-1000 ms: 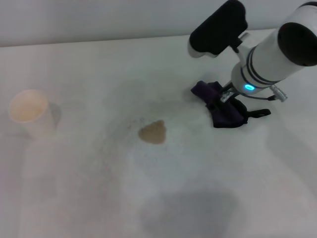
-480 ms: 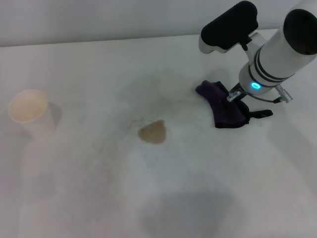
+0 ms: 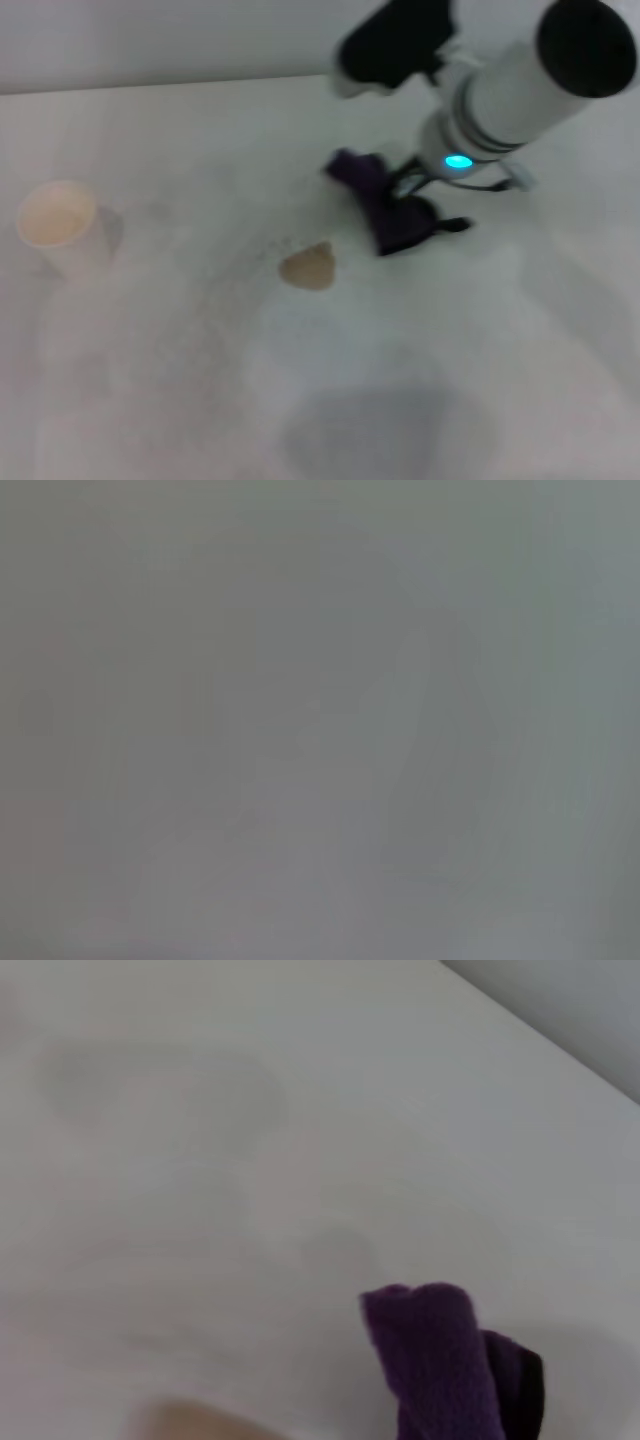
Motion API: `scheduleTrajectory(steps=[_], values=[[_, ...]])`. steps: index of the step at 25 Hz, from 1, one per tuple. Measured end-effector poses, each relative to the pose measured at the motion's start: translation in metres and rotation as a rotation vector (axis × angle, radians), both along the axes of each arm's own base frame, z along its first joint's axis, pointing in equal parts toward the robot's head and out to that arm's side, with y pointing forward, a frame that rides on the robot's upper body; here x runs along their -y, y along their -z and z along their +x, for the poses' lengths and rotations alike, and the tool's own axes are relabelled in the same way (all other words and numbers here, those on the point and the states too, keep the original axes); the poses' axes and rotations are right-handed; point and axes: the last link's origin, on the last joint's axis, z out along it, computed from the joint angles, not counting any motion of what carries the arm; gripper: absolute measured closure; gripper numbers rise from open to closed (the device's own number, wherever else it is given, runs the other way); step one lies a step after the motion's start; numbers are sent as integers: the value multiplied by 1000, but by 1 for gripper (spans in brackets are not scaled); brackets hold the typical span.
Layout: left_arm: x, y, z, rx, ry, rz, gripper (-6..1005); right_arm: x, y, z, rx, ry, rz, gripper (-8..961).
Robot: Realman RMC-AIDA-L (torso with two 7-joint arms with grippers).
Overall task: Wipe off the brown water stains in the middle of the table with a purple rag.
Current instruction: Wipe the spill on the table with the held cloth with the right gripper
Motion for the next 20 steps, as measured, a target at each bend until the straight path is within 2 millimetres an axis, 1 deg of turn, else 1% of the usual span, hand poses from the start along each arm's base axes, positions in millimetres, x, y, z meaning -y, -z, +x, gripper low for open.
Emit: scheduleTrajectory(steps=[1, 2, 5, 7, 9, 11, 14, 19, 20], values=[[0, 0, 0, 0, 0, 0, 111, 5, 9, -14, -18, -41, -52, 858], [0, 0, 0, 0, 1, 0, 111, 9, 16, -22, -26, -65, -85, 859], [-2, 0, 1, 3, 4, 0, 111, 25, 44, -48, -34, -145, -214, 860], [-2, 0, 2, 5, 6, -1, 111, 34, 59, -58, -27, -194, -270, 860], [-2, 0, 2, 6, 6, -1, 111, 41, 70, -64, -28, -233, -306, 860], [-3, 1, 2, 7, 7, -1, 111, 46, 77, -64, -34, -256, -326, 861], [-3, 1, 2, 8, 7, 0, 112, 47, 81, -55, -21, -256, -330, 861], [-3, 0, 2, 7, 8, 0, 112, 37, 78, -30, 21, -194, -296, 860], [-3, 0, 3, 6, 9, 1, 112, 29, 74, -23, 46, -185, -271, 860]])
